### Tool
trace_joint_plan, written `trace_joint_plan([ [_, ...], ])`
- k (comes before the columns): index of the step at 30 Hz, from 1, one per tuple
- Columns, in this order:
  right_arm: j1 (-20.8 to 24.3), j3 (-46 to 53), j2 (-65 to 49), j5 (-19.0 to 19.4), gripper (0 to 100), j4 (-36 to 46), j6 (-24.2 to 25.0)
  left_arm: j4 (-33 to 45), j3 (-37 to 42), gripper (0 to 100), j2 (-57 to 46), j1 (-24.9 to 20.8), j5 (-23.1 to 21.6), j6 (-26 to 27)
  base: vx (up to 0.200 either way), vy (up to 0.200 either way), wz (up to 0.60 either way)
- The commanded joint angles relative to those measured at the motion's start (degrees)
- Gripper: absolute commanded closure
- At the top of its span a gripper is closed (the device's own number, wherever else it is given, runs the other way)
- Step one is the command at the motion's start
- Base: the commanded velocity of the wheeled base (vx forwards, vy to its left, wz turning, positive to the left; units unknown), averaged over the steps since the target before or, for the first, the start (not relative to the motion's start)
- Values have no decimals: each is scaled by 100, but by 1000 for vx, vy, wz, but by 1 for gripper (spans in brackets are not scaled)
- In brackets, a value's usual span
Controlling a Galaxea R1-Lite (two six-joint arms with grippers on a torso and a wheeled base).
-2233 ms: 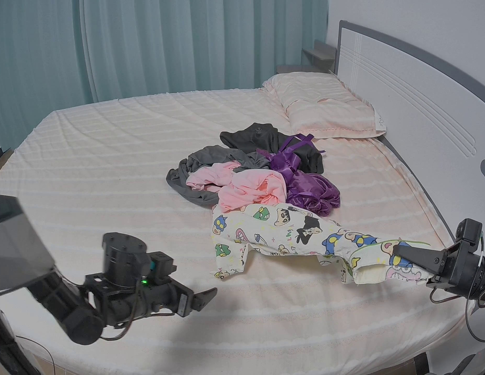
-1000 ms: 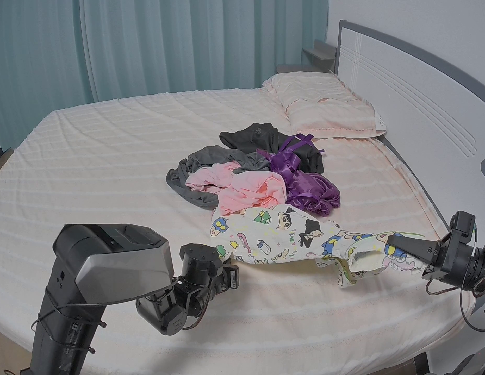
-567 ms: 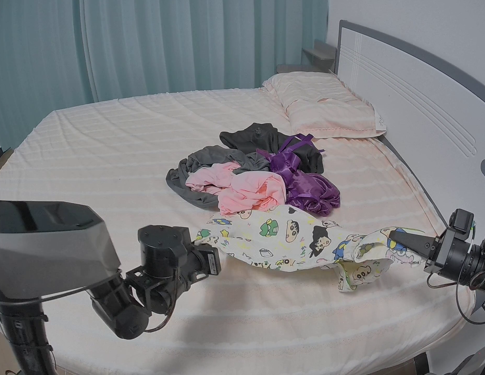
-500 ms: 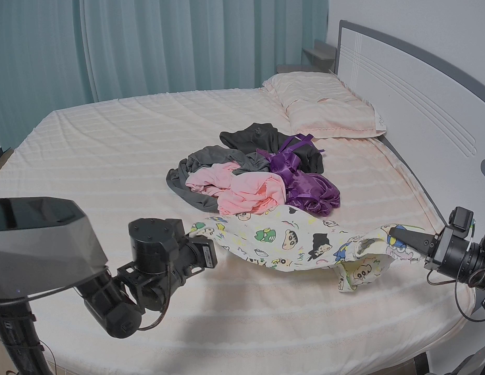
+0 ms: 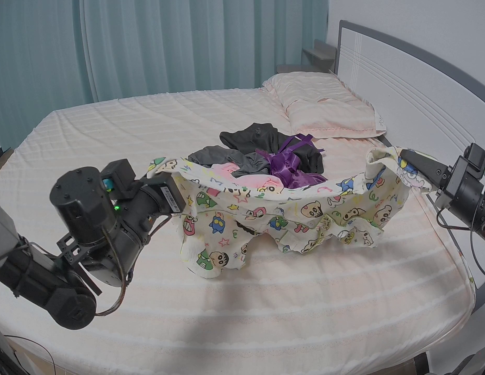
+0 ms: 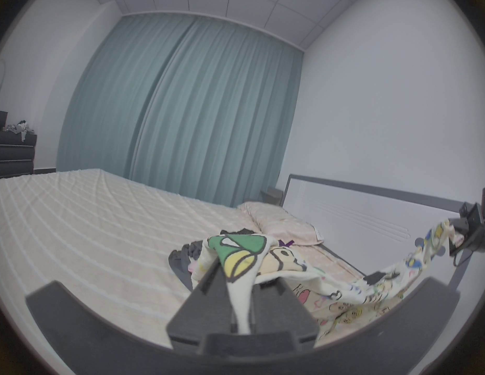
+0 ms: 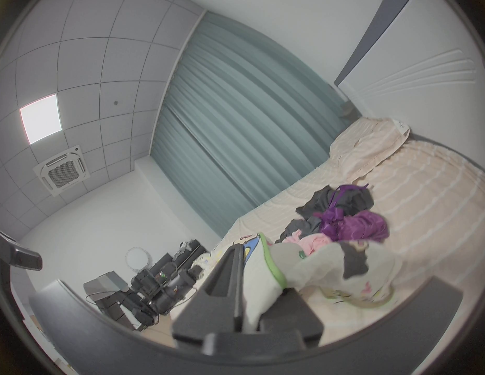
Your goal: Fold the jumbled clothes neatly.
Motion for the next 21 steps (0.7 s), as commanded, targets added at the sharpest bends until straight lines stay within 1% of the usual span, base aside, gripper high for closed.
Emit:
trace_joint_plan([
  [1,381,30,-533,-4,100,380,-28,-10,139,100,-654,-17,126,75,0,0,0],
  [4,433,496,-322,23,100,389,-1,-28,711,100,-601,-79,285,5,0,0,0],
  [6,451,619,-181,23,100,389,34,-54,913,100,-566,-114,364,-162,0,0,0],
  [7,451,619,-181,23,100,389,34,-54,913,100,-566,-114,364,-162,0,0,0],
  [8,451,707,12,5,100,389,25,-63,1053,100,-557,-123,452,-435,0,0,0],
  [10,451,786,118,-13,100,380,43,-63,1212,100,-531,-123,504,-672,0,0,0],
  [12,451,795,153,-21,100,380,60,-72,1405,100,-443,-141,522,-795,0,0,0],
  [14,495,803,144,-21,100,380,148,-98,1590,100,-399,-255,540,-901,0,0,0],
  [16,539,777,109,-21,100,380,236,-98,1686,100,-391,-422,557,-1015,0,0,0],
  [19,556,795,91,-21,100,380,280,-98,1669,100,-391,-492,645,-1068,0,0,0],
  [20,600,830,100,-21,100,380,271,-98,1642,100,-391,-492,768,-1068,-200,0,0],
  [21,600,830,100,-30,100,380,280,-98,1642,100,-391,-492,786,-1068,-200,0,0],
])
